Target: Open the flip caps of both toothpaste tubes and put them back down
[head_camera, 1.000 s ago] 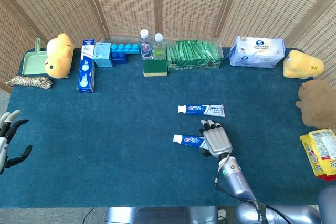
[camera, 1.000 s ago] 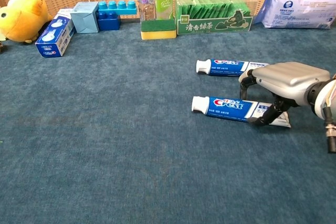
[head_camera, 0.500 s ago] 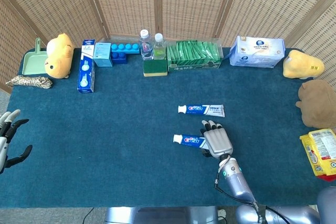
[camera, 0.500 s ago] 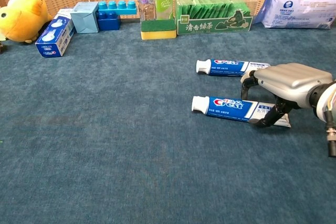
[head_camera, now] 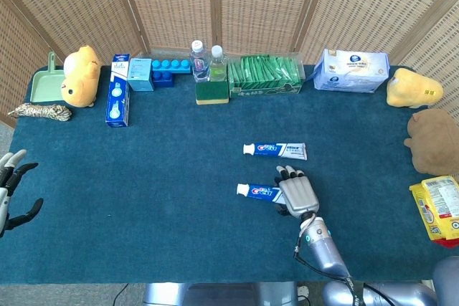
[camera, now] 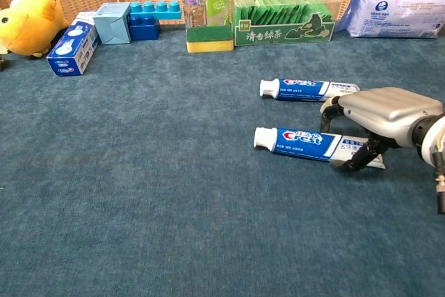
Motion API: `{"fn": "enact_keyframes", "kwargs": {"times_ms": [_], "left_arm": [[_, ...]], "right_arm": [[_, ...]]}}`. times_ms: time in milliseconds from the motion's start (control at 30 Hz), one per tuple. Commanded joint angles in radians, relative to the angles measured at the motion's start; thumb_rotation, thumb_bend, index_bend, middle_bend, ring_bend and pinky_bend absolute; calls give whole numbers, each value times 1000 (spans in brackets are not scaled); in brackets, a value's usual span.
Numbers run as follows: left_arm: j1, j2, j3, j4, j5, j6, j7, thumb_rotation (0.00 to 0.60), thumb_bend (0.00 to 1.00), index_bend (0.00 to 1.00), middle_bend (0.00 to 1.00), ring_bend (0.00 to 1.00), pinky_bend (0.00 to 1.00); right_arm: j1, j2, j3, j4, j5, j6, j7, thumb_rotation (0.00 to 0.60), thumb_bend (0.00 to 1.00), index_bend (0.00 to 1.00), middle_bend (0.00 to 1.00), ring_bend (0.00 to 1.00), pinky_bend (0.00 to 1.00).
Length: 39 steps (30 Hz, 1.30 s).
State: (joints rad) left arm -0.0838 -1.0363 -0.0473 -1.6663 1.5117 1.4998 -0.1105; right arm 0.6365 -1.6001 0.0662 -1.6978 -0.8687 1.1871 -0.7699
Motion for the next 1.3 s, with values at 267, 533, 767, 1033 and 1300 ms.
{"fn": "enact_keyframes", "kwargs": {"times_ms": [267, 533, 767, 1033, 1300], "left_arm": [[5, 5, 1, -7, 2, 9, 0, 600, 288, 189, 75, 48, 0], [32, 23, 7, -16, 2, 45, -9, 600, 289, 189, 75, 47, 0], [39, 25, 7, -19, 10, 57, -12, 600, 288, 189, 75, 46, 0], [35, 25, 7, -29, 21, 55, -3, 600, 288, 189, 75, 46, 0], [15, 28, 2, -49, 33, 36, 25, 600, 289, 188, 75, 46, 1]], "right_arm": [[3, -22, 9, 41, -13, -23, 31, 600, 333, 561, 251, 180, 244], [26, -36, 34, 74, -23, -80, 75, 600, 413, 853, 489, 397, 364], [24, -13, 37, 68, -66, -106, 142, 600, 427, 945, 603, 538, 481], [4, 74, 64, 9, -105, -216, 379, 600, 435, 957, 689, 625, 565], [-6, 217, 115, -47, -156, -382, 683, 600, 435, 957, 733, 673, 616]]}}
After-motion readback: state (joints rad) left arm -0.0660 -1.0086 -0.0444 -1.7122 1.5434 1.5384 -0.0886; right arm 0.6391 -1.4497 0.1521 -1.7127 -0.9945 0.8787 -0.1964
